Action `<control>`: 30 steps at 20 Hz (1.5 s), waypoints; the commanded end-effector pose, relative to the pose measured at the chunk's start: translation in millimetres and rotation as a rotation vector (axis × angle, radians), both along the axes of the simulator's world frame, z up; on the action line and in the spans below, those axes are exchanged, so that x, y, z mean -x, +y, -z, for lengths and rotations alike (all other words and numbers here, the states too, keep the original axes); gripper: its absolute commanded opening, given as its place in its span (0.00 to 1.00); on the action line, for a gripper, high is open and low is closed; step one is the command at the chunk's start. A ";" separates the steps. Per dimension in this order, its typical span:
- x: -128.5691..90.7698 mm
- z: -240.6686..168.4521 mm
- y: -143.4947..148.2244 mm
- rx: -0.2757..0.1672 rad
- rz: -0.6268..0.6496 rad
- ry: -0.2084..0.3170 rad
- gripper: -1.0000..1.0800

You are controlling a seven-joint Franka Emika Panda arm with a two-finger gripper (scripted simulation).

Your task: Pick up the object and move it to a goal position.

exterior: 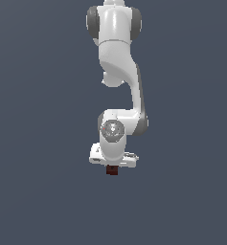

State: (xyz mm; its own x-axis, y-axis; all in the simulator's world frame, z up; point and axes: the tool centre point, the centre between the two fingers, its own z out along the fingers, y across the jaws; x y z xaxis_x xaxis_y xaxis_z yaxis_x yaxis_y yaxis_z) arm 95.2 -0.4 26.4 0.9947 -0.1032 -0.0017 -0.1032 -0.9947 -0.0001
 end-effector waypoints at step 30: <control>70.7 -80.5 -25.4 0.000 0.001 -0.001 0.00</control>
